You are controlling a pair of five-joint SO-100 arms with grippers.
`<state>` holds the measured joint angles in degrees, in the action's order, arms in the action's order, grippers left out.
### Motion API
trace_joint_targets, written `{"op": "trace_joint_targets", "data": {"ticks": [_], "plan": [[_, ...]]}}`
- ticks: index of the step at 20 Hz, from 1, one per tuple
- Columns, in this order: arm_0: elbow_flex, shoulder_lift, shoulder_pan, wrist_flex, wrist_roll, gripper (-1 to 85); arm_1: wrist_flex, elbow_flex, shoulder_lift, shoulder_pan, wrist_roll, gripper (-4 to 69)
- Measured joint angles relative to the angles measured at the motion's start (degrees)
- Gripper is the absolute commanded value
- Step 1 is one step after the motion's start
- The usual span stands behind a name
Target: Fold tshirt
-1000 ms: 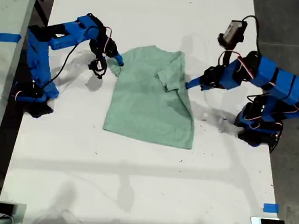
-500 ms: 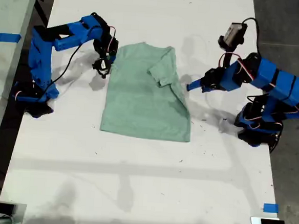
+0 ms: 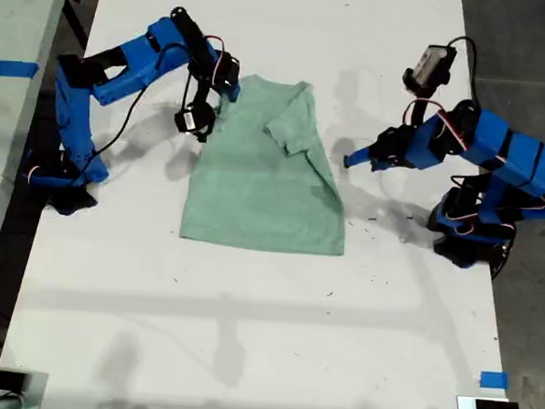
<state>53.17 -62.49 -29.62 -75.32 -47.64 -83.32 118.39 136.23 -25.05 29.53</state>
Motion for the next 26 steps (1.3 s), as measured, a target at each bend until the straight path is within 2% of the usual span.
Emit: {"op": "trace_joint_targets", "data": {"ticks": [3,5,6,7,8,9,11,13,15,17,18,19,20,21,22,23,25,26], "plan": [[-7.56,10.37,5.89,5.45,-1.14,0.1,0.0,0.0,0.0,0.0,-0.53,22.0],[-8.0,15.47,6.86,9.4,-1.49,0.3,0.0,0.62,0.0,0.0,-0.97,22.0],[-8.0,17.14,6.77,10.9,-1.67,6.7,0.0,1.14,0.09,0.0,-1.05,22.0],[-8.0,18.54,6.68,12.57,-2.37,20.3,0.0,1.76,0.09,0.0,-1.23,22.0],[-8.0,19.78,6.59,14.06,-3.16,26.8,0.0,2.11,0.09,0.0,-1.41,22.0],[-8.0,20.13,6.59,14.59,-4.31,27.4,0.0,2.29,0.09,0.0,-1.49,22.0],[-8.0,19.16,6.59,13.8,-5.36,26.7,0.0,3.43,0.09,0.0,-1.76,22.2],[-8.0,15.12,6.68,8.17,-5.54,26.6,0.0,4.13,0.62,0.0,-1.93,22.9],[-8.0,7.38,6.68,0.44,-4.39,21.9,0.0,4.57,1.32,0.26,-2.11,22.9],[-5.27,-1.05,6.59,-9.67,-0.26,19.5,0.0,4.92,1.58,1.05,-2.29,22.7],[-1.85,-5.62,6.59,-13.27,2.02,18.7,0.0,5.27,1.76,1.58,-2.55,22.0],[3.78,-10.46,6.77,-14.41,4.04,17.3,0.0,5.36,1.76,2.02,-2.81,15.3],[10.72,-15.56,8.0,-14.06,6.59,15.8,0.0,5.54,1.85,2.64,-3.08,12.2],[18.28,-21.36,9.4,-12.57,9.05,13.2,0.0,6.06,1.85,3.52,-3.34,2.3],[26.54,-27.25,11.51,-11.16,12.04,9.8,0.0,6.15,1.93,4.39,-3.87,0.9],[34.63,-33.05,13.8,-9.76,15.21,5.8,0.0,6.33,1.93,5.45,-4.31,0.6],[49.04,-42.89,19.16,-5.89,21.62,4.7,0.0,6.68,1.93,7.47,-5.1,1.9],[54.32,-47.02,21.01,-4.66,24.52,9.4,0.0,7.21,2.02,8.26,-5.45,8.1]]}}
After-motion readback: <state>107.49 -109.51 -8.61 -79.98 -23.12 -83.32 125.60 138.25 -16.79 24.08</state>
